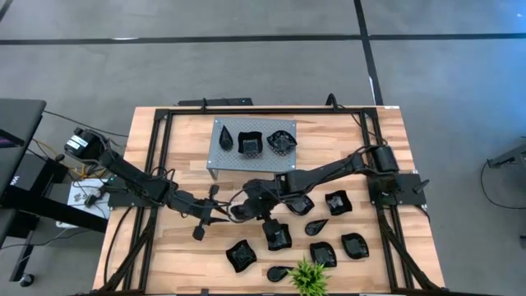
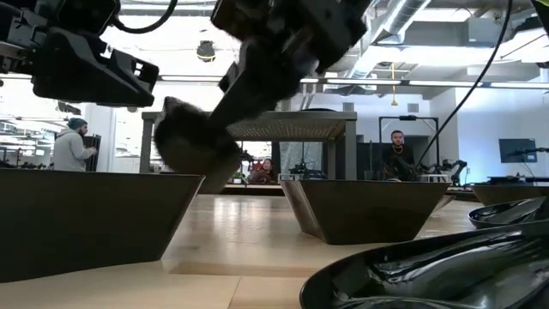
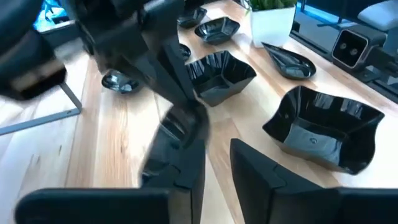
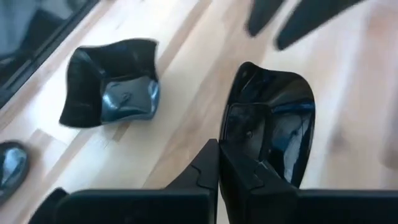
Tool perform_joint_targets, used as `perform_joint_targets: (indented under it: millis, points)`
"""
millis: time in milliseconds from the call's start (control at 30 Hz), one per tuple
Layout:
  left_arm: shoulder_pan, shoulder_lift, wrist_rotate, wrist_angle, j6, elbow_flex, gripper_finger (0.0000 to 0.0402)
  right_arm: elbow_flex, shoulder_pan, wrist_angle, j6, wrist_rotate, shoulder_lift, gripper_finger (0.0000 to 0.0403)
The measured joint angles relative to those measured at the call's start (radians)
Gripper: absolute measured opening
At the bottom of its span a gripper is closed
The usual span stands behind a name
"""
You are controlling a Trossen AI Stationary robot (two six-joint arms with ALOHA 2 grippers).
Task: Pick & Place Mini shaped plates
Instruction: Stack the black leaf-shaped plate on top of the black leaf-shaped plate on the shelf
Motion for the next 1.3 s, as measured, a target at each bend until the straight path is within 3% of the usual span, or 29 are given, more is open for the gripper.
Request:
perform_joint_targets:
  millis: [300, 433, 567, 767, 1000, 1300]
  points:
    - [0.0, 0.0, -0.024, 0.012, 0.0, 0.0, 0.0077, 0.0, 0.138, -0.306, -0.021, 0.453, -0.276, 0.0002]
    - [0.0, 0.0, -0.024, 0.014, 0.0, 0.0, 0.0075, 0.0, 0.161, -0.355, -0.052, 0.764, -0.38, 0.0001]
    - [0.0, 0.0, -0.023, 0.02, 0.0, 0.0, 0.0075, 0.0, 0.096, -0.409, 0.079, 1.036, -0.441, 0.0001]
    - [0.0, 0.0, -0.024, 0.02, 0.0, 0.0, 0.0075, 0.0, -0.086, -0.478, 0.436, 1.056, -0.426, 0.0001]
    - [0.0, 0.0, -0.023, 0.02, 0.0, 0.0, 0.0074, 0.0, -0.224, -0.467, 0.518, 0.827, -0.387, 0.0]
    - [0.0, 0.0, -0.023, 0.02, 0.0, 0.0, 0.0074, 0.0, -0.238, -0.468, 0.575, 0.793, -0.384, 0.0]
